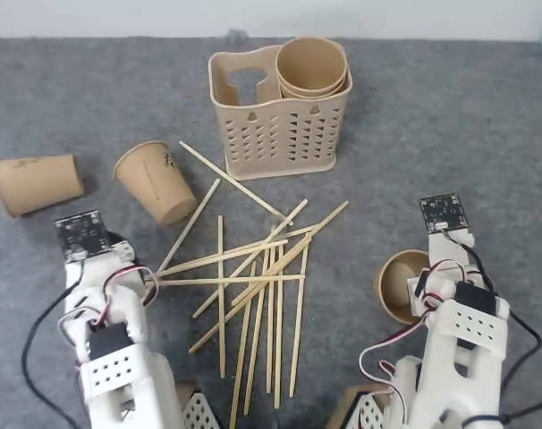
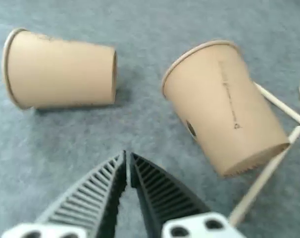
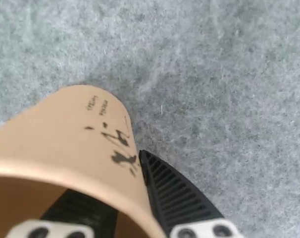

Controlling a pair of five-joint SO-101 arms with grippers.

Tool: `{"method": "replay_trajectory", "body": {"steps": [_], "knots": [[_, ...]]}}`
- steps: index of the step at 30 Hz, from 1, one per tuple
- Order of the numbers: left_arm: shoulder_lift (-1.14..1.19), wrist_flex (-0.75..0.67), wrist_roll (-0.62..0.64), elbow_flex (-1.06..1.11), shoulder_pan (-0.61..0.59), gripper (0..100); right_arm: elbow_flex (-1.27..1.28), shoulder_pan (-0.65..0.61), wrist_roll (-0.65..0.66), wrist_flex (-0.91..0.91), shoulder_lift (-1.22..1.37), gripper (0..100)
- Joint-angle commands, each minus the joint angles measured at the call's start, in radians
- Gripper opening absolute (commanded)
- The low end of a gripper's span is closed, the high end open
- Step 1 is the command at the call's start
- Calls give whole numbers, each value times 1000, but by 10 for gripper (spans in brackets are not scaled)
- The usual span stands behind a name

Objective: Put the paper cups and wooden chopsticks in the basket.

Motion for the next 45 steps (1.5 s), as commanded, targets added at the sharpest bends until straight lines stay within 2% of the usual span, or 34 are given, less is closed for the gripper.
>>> {"method": "replay_trajectory", "body": {"steps": [1, 6, 12, 17, 21, 25, 32, 40, 45], "knots": [[-23, -28, 2, -4, -6, 13, 9, 27, 6, -7, -4, 8], [-21, -28, 0, -4, -6, 13, -74, 19, 6, 53, -4, 8], [-21, -28, 0, -2, -6, 13, -470, 15, 6, 406, 2, 8], [-21, -28, 0, -2, -5, 13, -801, -87, -74, 591, 7, 8], [-21, -28, 0, -2, -5, 13, -1003, -197, -150, 611, 10, 8], [-21, -28, 0, -2, -6, 13, -1097, -349, -196, 512, 10, 8], [-21, -28, 0, -2, -6, 13, -1106, -549, -241, 150, 36, 8], [-21, -28, -2, -2, -2, 13, -1132, -579, -238, -216, 321, 8], [-21, -28, -2, -2, 2, 13, -1290, -572, -239, -280, 516, 8]]}}
